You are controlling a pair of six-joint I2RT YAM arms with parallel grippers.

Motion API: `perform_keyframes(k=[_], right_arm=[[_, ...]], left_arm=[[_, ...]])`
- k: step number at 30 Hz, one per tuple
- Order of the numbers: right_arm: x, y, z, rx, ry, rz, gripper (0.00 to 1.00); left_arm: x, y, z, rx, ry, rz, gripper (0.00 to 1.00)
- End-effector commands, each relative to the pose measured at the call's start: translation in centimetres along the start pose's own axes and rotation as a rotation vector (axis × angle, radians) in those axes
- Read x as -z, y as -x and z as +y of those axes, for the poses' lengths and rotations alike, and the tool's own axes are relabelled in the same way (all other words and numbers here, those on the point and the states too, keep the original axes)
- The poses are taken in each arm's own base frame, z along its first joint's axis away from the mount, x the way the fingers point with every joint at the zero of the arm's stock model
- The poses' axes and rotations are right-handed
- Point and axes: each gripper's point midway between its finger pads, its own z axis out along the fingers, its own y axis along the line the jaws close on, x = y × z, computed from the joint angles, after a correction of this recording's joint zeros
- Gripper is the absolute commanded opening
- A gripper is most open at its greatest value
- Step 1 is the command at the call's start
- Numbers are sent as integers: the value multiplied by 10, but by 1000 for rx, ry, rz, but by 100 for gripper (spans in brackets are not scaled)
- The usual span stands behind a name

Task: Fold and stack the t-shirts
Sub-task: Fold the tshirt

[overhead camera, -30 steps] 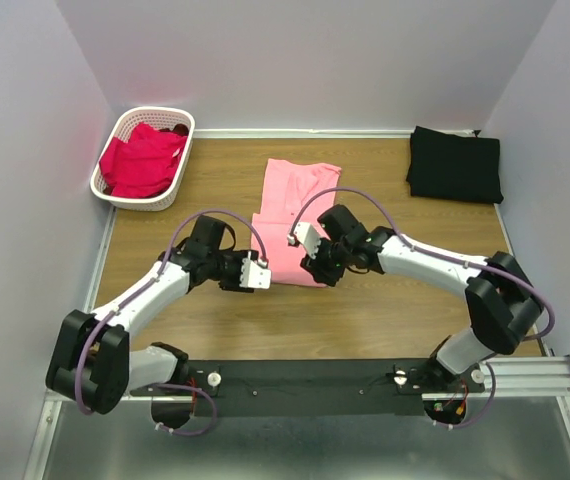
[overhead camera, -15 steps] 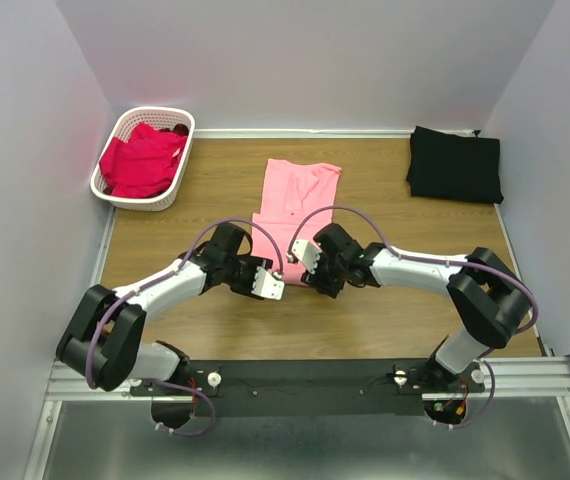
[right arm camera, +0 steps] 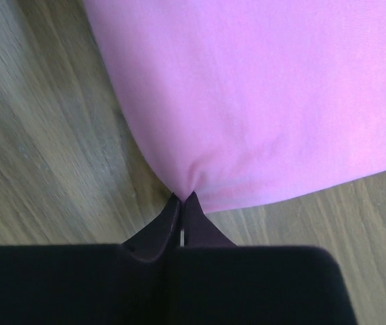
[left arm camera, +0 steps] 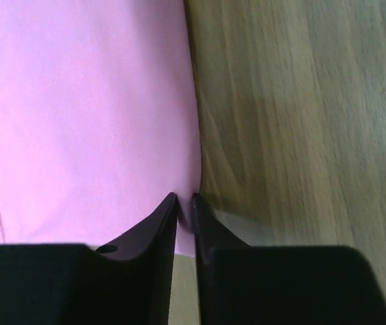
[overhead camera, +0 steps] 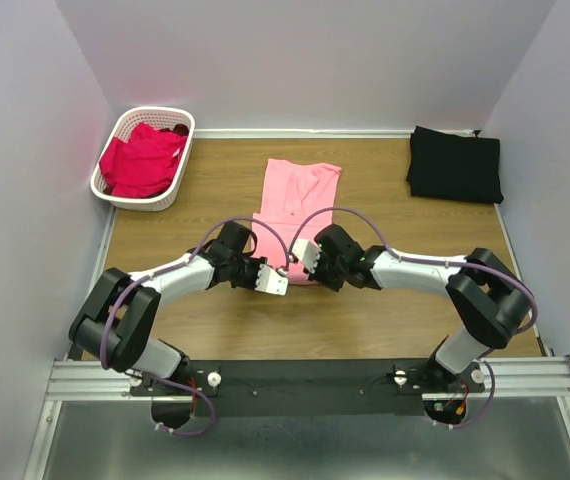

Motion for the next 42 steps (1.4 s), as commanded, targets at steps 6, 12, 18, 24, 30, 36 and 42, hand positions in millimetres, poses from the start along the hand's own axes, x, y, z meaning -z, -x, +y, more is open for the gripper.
perform_keyframes(k=[6,12,18,24,30,36,42], right_arm=[[29,2,-1,-35,-24,17,0],[78,45,-44,-86,-77,-56,0],[105,48,-48,-17,-36,-62,1],[144,33,-4,4,128,-51,1],[170,23,20,-39,187,-51,1],[173,38,-24,-17,99,-60,0],[136,28,-70,-26,146,-13,1]], left_arm=[[26,32,27,23,32,-49,0],[58,63,66,22,81,-83,0],[76,82,69,10,68,-107,0],[87,121,10,-24,-123,-167,0],[115,168,-33,-53,-245,-286,0],[114,164,7,10,-218,-249,0],[100,110,76,93,-154,-209,0]])
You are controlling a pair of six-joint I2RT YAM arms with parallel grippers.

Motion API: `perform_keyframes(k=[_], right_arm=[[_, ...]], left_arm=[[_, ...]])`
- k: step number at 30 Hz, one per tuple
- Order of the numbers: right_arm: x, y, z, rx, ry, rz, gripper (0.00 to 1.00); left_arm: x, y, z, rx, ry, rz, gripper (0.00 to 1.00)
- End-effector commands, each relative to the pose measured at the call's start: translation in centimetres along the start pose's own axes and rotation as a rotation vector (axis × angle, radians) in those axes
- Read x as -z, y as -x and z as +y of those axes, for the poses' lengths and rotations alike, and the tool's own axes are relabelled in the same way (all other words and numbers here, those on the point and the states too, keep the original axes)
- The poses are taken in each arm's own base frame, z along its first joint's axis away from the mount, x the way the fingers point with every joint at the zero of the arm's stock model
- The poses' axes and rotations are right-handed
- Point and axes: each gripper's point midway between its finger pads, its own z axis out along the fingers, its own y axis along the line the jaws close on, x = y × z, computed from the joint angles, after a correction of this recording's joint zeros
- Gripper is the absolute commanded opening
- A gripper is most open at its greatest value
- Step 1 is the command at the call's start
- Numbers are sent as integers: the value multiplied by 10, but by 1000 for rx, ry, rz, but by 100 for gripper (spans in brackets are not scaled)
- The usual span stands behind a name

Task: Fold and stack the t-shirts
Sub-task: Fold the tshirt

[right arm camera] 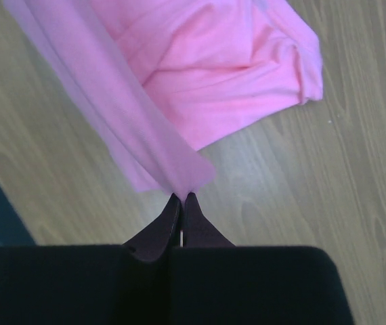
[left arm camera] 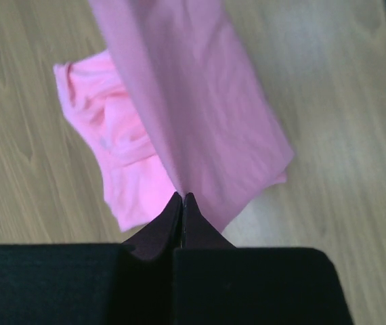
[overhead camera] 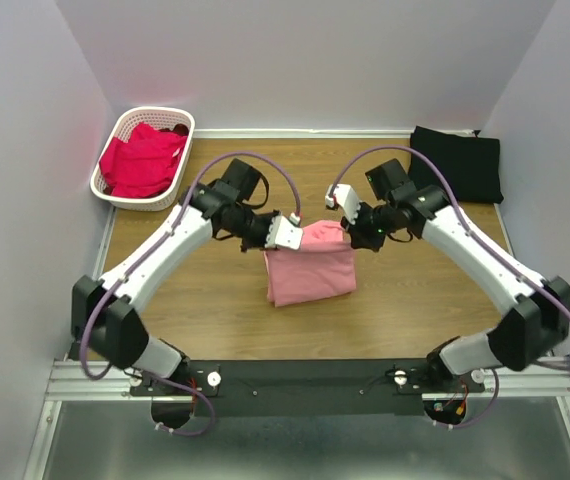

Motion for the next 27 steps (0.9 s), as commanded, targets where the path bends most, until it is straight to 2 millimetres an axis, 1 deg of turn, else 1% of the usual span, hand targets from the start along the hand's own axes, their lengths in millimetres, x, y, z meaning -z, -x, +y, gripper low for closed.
perform_keyframes(k=[1,2,3,4,5,6,7,8,9,10,11,12,13,14,15,16,18,19,20,21,22,23,24,25,26,27], right_arm=[[-25,-5,-20,43,70,32,1],[-30,0,-29,61,65,20,1],[-37,-2,-36,56,69,25,0],[-51,-4,-46,49,80,32,0],[-58,-8,-57,43,79,40,1],[-65,-11,-63,35,83,44,1],[-72,-11,-72,28,80,37,1],[-86,-18,-86,0,85,52,1],[-93,-20,-93,-14,85,55,0],[-101,-21,-100,-32,94,54,1],[-115,-30,-103,-63,117,74,1],[-119,-28,-111,-81,114,65,1],[-124,-29,-112,-89,123,64,1],[-132,-36,-111,-103,139,78,1],[-136,-39,-109,-112,148,81,1],[-139,-40,-106,-124,162,77,1],[-141,-43,-99,-160,180,80,1],[-142,-49,-92,-181,197,89,1],[-142,-50,-85,-198,214,84,1],[-136,-47,-81,-209,211,73,1],[-135,-55,-69,-234,234,81,0],[-133,-55,-62,-253,241,80,1],[-129,-57,-55,-260,245,82,1],[-121,-58,-44,-267,252,75,1],[-116,-57,-35,-286,258,73,1],[-112,-56,-29,-300,263,68,2]], left_arm=[[2,-35,35,63,7,2,0],[-1,-43,42,77,10,7,0],[-11,-60,48,119,-8,19,0],[-8,-68,61,134,17,21,0],[-20,-84,65,177,-7,30,0],[-25,-93,69,201,-9,35,0],[-28,-99,80,225,12,37,0],[-37,-116,81,267,-4,46,0],[-42,-124,84,281,-5,49,0],[-46,-133,92,311,26,58,0],[-50,-140,95,328,33,64,0],[-56,-153,96,359,32,69,0],[-58,-159,101,375,54,73,0],[-63,-166,103,384,56,76,1],[-66,-169,101,392,53,77,1],[-70,-174,95,407,42,82,1],[-74,-175,86,421,24,81,1],[-77,-177,77,434,4,84,1],[-77,-176,72,437,-2,83,2],[-74,-170,70,424,0,74,2],[-76,-171,57,437,-20,77,2],[-71,-165,54,427,-13,70,2],[-71,-163,48,424,-21,68,3],[-74,-163,33,432,-45,75,4],[-70,-157,29,419,-44,70,4],[-70,-155,24,415,-48,70,4]])
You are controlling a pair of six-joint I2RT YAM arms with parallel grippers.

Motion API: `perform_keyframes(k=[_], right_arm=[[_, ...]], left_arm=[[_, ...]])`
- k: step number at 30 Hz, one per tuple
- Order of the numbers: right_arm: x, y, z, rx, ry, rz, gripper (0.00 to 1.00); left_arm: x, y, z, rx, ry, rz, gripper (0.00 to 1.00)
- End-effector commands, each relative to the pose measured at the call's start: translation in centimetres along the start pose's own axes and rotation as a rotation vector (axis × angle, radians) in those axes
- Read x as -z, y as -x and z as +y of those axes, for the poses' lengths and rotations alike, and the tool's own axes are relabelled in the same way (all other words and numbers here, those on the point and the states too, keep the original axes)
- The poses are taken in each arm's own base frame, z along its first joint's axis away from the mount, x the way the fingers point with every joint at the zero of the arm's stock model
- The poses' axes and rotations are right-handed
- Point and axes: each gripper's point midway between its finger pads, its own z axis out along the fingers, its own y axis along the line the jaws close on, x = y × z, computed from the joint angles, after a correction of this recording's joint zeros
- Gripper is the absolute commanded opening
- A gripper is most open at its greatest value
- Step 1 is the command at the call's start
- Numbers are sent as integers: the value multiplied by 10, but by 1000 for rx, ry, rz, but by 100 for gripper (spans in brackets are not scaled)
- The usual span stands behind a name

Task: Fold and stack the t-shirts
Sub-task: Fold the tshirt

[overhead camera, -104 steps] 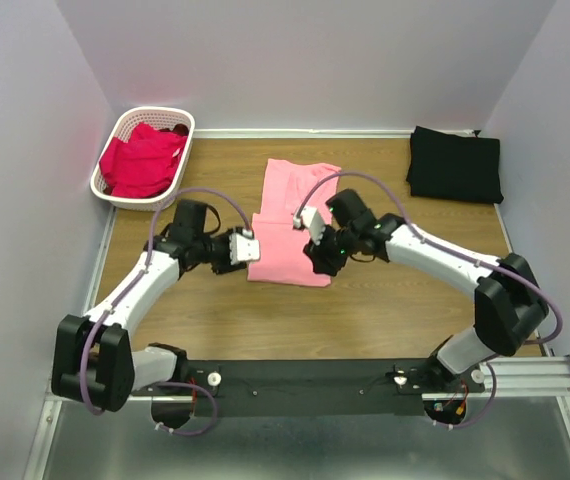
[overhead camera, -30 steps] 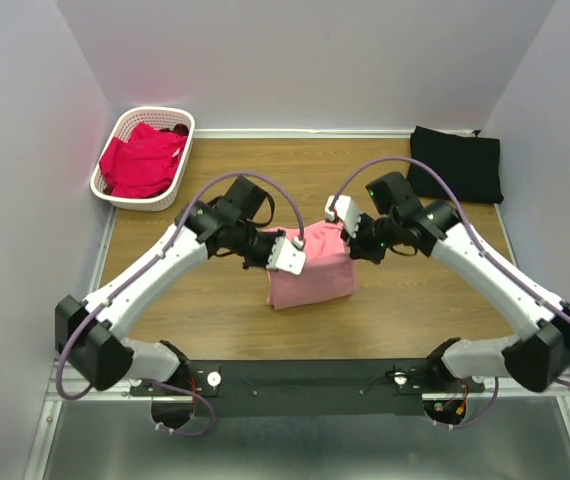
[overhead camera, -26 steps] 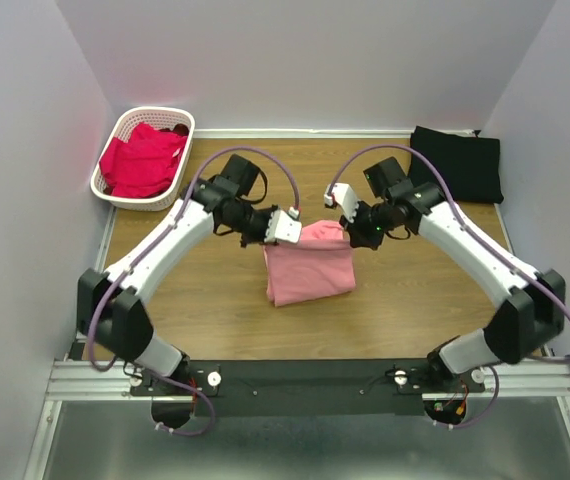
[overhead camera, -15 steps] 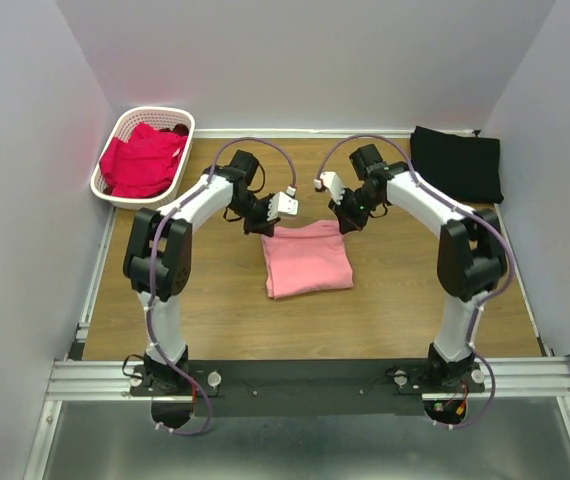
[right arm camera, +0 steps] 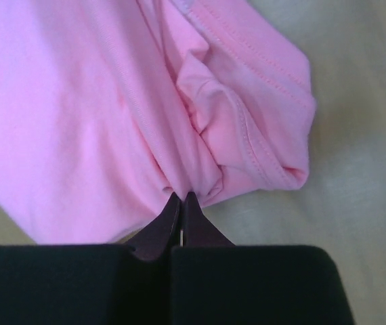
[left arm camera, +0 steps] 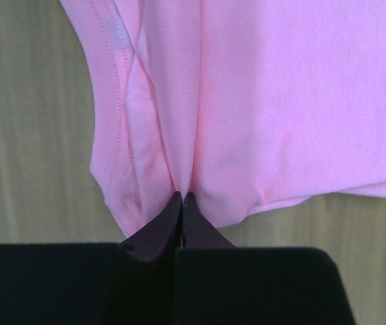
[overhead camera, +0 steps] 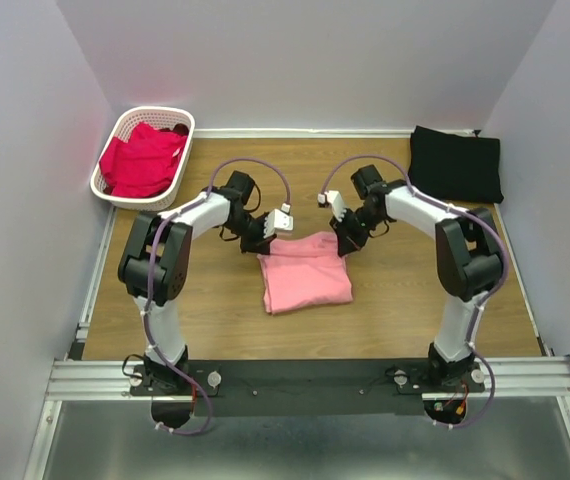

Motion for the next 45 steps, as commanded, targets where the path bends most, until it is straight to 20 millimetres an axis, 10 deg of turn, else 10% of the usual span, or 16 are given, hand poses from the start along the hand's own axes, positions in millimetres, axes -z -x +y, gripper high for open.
perform_keyframes(k=[1,6,8,12,18,24,38,45], right_arm=[[26,-1,42,-64,27,-38,2],[41,3,61,-148,31,-71,15],[47,10,53,-149,-9,-76,35],[47,21,28,-196,-32,-88,43],[59,53,-9,-333,41,-216,38],[38,79,-19,-436,191,-260,29],[-15,49,-21,-556,341,-188,23],[-22,41,-20,-550,352,-177,22]], left_arm=[[12,0,-36,-4,-29,12,4],[23,14,-48,-33,-42,-22,6],[26,20,-41,-31,-26,-28,11],[33,35,-19,-38,34,-47,30],[41,77,-12,-108,75,-154,47],[5,85,-11,-79,12,-138,53],[-54,94,-27,-55,-111,-111,57],[-69,97,-31,-42,-144,-98,43]])
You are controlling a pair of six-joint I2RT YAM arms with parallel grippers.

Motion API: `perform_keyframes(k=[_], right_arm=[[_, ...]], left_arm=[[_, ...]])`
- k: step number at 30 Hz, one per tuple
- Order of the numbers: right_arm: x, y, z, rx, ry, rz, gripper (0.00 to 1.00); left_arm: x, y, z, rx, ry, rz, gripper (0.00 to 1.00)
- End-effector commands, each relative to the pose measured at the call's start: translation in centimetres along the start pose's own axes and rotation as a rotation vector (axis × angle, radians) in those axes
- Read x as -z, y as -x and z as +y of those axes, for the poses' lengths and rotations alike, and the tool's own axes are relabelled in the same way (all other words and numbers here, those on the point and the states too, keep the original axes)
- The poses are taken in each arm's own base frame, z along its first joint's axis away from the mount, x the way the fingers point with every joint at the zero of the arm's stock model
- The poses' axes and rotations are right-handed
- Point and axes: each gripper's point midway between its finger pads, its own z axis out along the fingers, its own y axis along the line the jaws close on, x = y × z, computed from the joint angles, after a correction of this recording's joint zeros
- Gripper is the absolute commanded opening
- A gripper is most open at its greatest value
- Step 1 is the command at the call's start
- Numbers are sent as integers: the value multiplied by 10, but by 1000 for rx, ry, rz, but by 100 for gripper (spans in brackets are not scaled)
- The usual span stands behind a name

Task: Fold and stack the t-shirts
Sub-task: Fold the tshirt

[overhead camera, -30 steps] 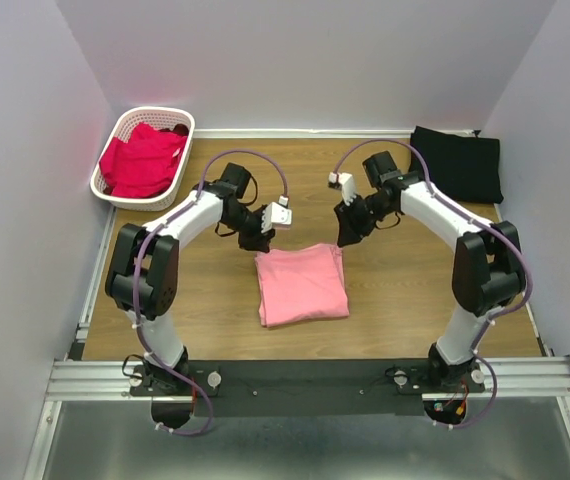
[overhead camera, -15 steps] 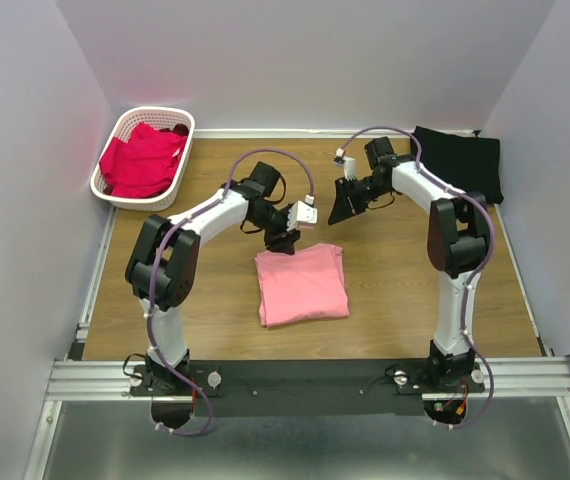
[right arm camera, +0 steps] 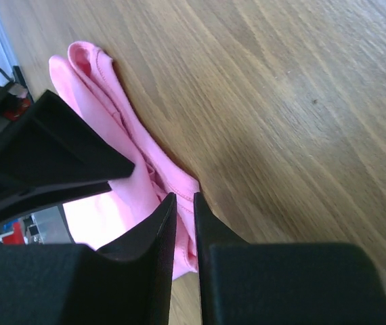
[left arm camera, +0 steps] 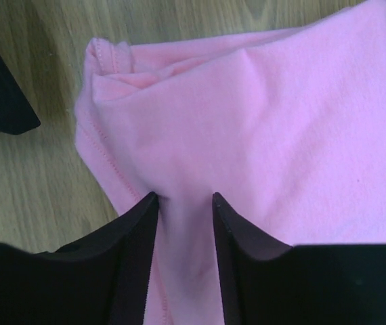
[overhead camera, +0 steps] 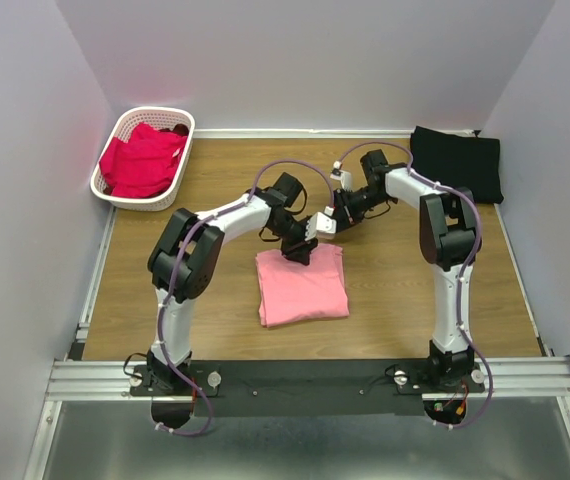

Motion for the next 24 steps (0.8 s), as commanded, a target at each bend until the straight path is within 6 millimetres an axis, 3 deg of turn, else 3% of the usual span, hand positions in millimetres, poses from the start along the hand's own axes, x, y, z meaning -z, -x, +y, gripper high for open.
perform_keyframes(k=[1,4,6,7,14,20,24], right_arm=[[-9,-13,1,-21,49,29,22],[-11,-14,0,-21,65,30,22],[-12,-14,3,-22,87,28,22],[-13,-14,4,-21,95,28,22],[-31,-19,22,-8,180,56,22],[-49,-32,38,9,235,103,22],[-58,-44,29,5,223,134,21]], left_arm=[[-8,10,-1,10,-31,-28,38],[-9,14,-3,-8,-38,-26,22],[-6,17,-7,-32,-39,-24,2],[-4,15,-9,-39,-36,-15,0],[11,36,-21,-140,20,-20,0],[16,45,-16,-166,50,-15,0],[15,49,-15,-191,54,-6,0]])
